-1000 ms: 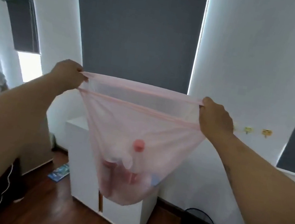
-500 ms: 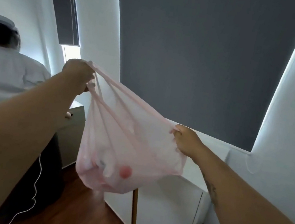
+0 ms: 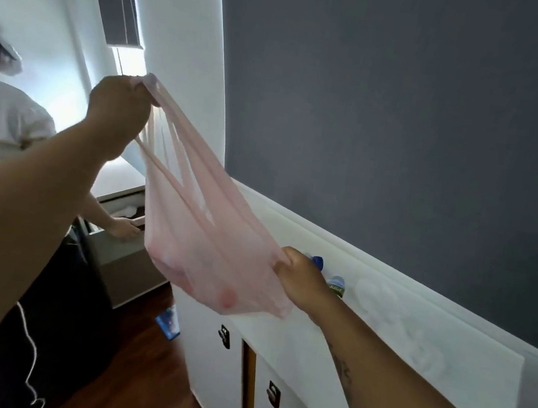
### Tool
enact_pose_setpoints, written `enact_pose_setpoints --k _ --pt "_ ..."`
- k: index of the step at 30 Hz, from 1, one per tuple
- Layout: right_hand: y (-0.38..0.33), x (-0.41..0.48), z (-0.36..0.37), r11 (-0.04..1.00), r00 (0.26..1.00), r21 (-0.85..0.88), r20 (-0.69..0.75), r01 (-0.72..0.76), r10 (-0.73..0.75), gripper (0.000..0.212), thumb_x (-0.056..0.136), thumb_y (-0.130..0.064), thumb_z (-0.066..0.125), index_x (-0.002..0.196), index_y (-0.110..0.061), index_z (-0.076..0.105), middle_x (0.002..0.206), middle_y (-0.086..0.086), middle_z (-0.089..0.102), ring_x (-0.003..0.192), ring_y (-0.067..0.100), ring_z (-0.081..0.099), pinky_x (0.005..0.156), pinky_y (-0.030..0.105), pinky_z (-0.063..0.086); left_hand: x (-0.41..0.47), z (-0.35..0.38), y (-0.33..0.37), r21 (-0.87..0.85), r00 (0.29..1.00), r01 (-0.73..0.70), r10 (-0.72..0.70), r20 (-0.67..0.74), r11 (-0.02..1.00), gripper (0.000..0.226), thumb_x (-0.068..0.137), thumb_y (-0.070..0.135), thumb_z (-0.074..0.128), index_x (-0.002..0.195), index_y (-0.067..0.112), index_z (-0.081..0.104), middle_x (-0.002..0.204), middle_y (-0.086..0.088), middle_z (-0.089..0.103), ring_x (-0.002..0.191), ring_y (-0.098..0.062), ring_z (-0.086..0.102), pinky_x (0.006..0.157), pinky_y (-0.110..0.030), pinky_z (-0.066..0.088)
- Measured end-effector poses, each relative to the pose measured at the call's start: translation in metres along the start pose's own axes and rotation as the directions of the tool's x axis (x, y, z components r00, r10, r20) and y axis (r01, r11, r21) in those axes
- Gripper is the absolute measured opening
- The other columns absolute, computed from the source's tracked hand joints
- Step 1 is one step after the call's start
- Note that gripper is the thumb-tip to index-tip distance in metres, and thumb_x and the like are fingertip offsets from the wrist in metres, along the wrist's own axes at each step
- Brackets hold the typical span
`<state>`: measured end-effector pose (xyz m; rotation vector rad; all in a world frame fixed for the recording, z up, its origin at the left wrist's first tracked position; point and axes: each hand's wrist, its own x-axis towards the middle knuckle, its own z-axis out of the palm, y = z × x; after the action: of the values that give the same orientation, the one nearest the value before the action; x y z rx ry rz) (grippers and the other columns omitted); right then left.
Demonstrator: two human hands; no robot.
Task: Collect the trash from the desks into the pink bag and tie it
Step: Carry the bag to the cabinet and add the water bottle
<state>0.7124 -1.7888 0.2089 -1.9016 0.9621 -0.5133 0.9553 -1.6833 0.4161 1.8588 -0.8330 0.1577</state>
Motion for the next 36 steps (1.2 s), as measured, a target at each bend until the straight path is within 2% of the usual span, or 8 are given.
enact_pose_setpoints --k 2,5,7,11,20,26,30,36 --pt "0.017 0.021 -0.007 0.998 0.986 -0.013 0.156 -0.057 0.058 0.064 0.082 -0.062 0.061 0.136 -0.033 0.045 0.132 -0.006 0.052 0.115 0.016 0.054 0.096 0.033 0.045 0.018 0.024 -0.01 -0.006 0.999 -0.019 0.019 0.036 1.0 0.035 0.097 0.028 0.038 0.065 0.027 0.05 0.096 -0.019 0.059 0.094 -0.039 0.058 0.077 -0.031 0.038" --pt "0.045 0.062 -0.022 0.978 0.985 -0.128 0.031 -0.165 0.17 0.1 0.061 -0.091 0.047 0.147 -0.049 0.019 0.15 -0.004 0.027 0.139 0.023 0.028 0.111 0.045 0.029 0.045 0.047 -0.021 -0.053 0.997 -0.002 0.006 0.073 0.999 0.032 0.091 0.035 0.046 0.065 0.025 0.062 0.086 -0.006 0.058 0.08 -0.022 0.053 0.073 -0.029 0.04" --pt "0.066 0.092 -0.031 0.939 0.978 -0.279 -0.11 -0.204 0.179 0.085 0.074 -0.085 0.036 0.148 -0.049 0.017 0.156 -0.003 0.02 0.14 0.026 0.021 0.113 0.047 0.026 0.061 0.063 -0.025 -0.065 0.991 0.023 -0.015 0.13 0.998 0.03 0.088 0.041 0.05 0.071 0.024 0.068 0.075 -0.004 0.055 0.067 -0.019 0.05 0.067 -0.028 0.041" --pt "0.094 0.135 -0.034 0.67 0.989 -0.728 -0.109 -0.146 0.098 0.085 0.082 -0.049 0.062 0.151 -0.042 0.012 0.16 0.001 0.012 0.142 0.033 0.017 0.113 0.047 0.027 0.082 0.097 -0.023 -0.063 0.973 0.047 -0.031 0.229 0.997 0.038 0.084 0.052 0.054 0.081 0.019 0.073 0.066 -0.004 0.051 0.058 -0.019 0.045 0.058 -0.027 0.038" --pt "0.132 0.173 0.002 0.542 0.992 -0.832 -0.073 -0.118 0.103 0.054 0.09 -0.029 0.045 0.141 -0.034 0.029 0.134 0.009 0.043 0.119 0.037 0.046 0.1 0.047 0.037 0.081 0.15 -0.02 0.005 0.964 0.062 -0.061 0.258 0.998 0.044 0.091 0.051 0.053 0.067 0.014 0.061 0.067 0.001 0.053 0.063 -0.015 0.048 0.064 -0.029 0.04" --pt "0.105 0.148 -0.049 0.828 0.944 -0.547 -0.321 -0.124 -0.071 0.067 0.076 -0.046 0.071 0.131 -0.03 0.037 0.107 0.004 0.037 0.076 0.027 0.056 0.067 0.034 0.05 0.066 0.177 -0.007 0.072 0.96 0.044 -0.062 0.274 0.996 0.031 0.093 0.023 0.045 0.089 0.0 0.065 0.077 -0.01 0.053 0.068 -0.023 0.048 0.06 -0.028 0.037" --pt "0.063 0.114 -0.074 0.959 0.834 -0.278 -0.517 0.051 -0.194 0.071 0.071 -0.048 0.077 0.129 -0.025 0.042 0.109 0.003 0.045 0.078 0.02 0.056 0.063 0.033 0.053 0.05 0.197 0.011 0.13 0.954 0.002 -0.041 0.295 0.992 0.032 0.095 0.023 0.042 0.068 0.009 0.052 0.072 -0.016 0.055 0.072 -0.039 0.052 0.06 -0.034 0.044" --pt "0.036 0.028 -0.074 0.958 0.92 -0.154 -0.279 0.241 -0.276 0.074 0.069 -0.055 0.075 0.13 -0.052 0.033 0.116 -0.02 0.05 0.092 0.007 0.062 0.075 0.035 0.057 0.045 0.204 0.031 0.158 0.934 0.107 -0.153 0.321 0.982 0.044 0.093 0.035 0.049 0.12 0.001 0.056 0.112 -0.013 0.061 0.096 -0.031 0.061 0.073 -0.029 0.045"
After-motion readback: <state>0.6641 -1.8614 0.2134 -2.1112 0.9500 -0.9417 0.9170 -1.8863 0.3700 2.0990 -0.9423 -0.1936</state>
